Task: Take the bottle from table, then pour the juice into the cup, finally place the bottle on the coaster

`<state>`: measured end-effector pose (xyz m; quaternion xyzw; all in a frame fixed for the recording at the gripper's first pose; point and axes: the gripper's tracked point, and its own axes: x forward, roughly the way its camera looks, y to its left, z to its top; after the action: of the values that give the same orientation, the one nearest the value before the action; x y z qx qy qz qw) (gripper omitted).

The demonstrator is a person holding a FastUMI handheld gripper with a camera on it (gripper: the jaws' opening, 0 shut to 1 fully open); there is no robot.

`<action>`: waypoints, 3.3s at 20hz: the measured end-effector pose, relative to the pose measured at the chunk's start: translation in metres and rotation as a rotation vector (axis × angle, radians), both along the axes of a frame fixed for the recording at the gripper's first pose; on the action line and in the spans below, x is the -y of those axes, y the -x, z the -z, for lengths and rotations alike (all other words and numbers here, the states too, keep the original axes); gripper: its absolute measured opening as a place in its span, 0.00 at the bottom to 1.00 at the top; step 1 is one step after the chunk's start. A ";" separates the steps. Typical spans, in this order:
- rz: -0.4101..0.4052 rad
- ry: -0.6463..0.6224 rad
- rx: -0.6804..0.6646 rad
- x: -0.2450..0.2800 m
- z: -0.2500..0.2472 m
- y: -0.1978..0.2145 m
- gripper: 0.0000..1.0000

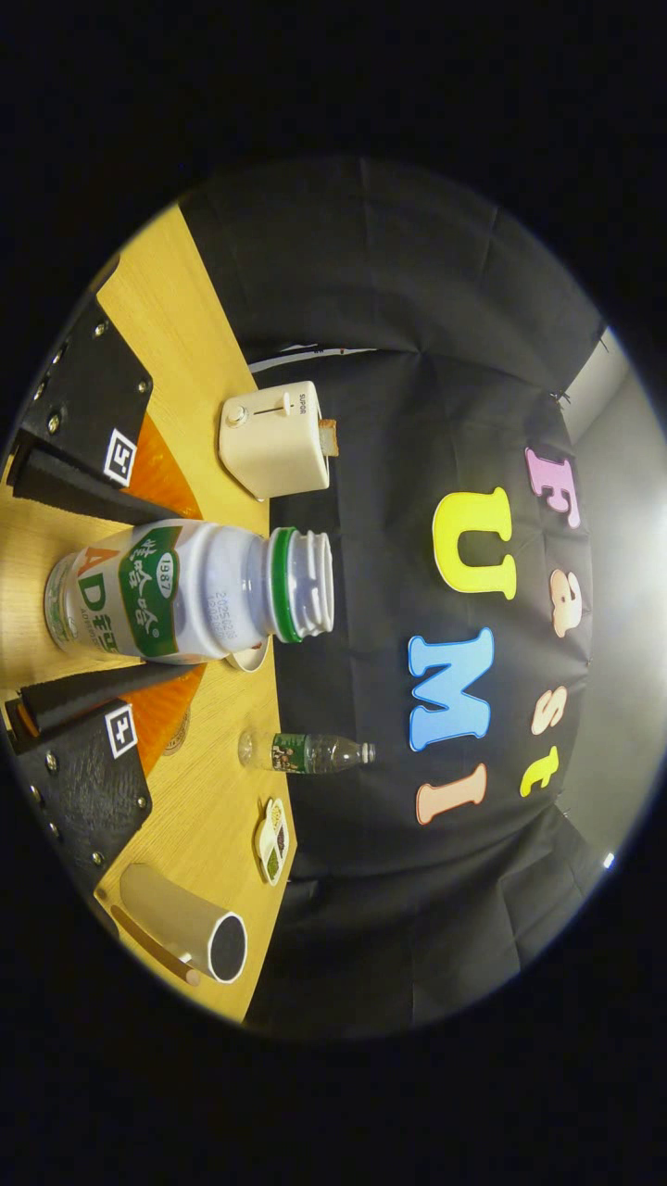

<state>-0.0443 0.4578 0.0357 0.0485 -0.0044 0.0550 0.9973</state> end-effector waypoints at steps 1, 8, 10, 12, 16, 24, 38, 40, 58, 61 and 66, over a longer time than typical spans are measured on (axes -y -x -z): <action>-0.005 -0.020 0.008 0.001 -0.004 0.001 0.71; -0.072 -0.258 0.056 0.010 -0.028 0.010 0.71; -0.092 -0.344 0.069 0.017 -0.035 0.013 0.71; -0.109 -0.423 0.083 0.024 -0.041 0.014 0.70; -0.141 -0.549 0.102 0.036 -0.053 0.016 0.70; -0.182 -0.801 0.132 0.059 -0.070 0.021 0.70; -0.063 -1.136 0.197 0.122 -0.066 0.024 0.64; -0.035 -1.187 0.197 0.129 -0.061 0.026 0.64; 0.110 -1.507 0.222 0.158 -0.048 0.030 0.64; 0.123 -1.536 0.226 0.159 -0.049 0.030 0.64; 0.147 -1.598 0.236 0.164 -0.046 0.033 0.64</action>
<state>-0.0773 0.2943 0.0817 0.7397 -0.1506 -0.0255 0.6554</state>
